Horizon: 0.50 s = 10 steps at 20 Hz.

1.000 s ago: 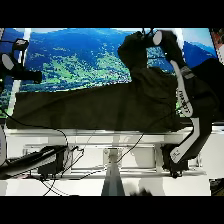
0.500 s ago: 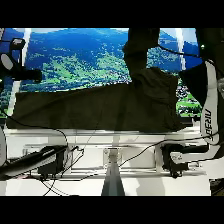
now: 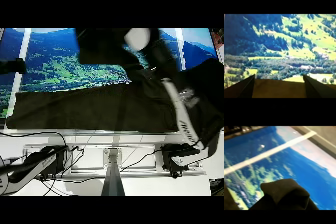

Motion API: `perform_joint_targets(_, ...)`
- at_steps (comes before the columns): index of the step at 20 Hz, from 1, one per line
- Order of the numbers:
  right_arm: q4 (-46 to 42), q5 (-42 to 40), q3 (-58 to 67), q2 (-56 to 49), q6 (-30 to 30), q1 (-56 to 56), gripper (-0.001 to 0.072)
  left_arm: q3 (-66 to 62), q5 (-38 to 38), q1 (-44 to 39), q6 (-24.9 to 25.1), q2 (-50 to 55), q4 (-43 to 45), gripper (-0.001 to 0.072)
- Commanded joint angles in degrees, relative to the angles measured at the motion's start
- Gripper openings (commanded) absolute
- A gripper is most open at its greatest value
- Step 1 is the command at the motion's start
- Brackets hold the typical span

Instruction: Fold the clothes and pants, and hang the long-sleeved shirts on hangers.

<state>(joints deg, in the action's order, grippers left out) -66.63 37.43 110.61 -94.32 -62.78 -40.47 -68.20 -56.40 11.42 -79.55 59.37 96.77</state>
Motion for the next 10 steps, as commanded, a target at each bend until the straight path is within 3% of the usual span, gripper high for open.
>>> perform_joint_targets(1,-3.5,-8.6,0.0,-6.1,-2.6,-8.3,0.0030,0.0,1.0,0.5,-0.1,-2.3,2.0,0.0635)
perform_joint_targets(6,-4.1,-11.5,0.0,-12.9,-4.7,-6.1,0.0046,0.0,0.9,0.5,-0.2,-1.1,1.0,0.0635)
perform_joint_targets(7,-4.0,-11.0,-0.1,-14.1,-4.7,-5.2,0.0205,0.0,0.9,0.5,-0.2,-0.5,-0.1,0.0635)
perform_joint_targets(8,-4.1,-9.8,-0.1,-15.2,-4.7,-4.2,0.0415,0.1,0.9,0.4,-0.2,0.1,-1.6,0.0635)
perform_joint_targets(10,-4.1,-6.3,-0.1,-15.8,-4.7,-2.4,0.0439,0.1,0.0,0.4,0.3,1.7,-4.9,0.0635)
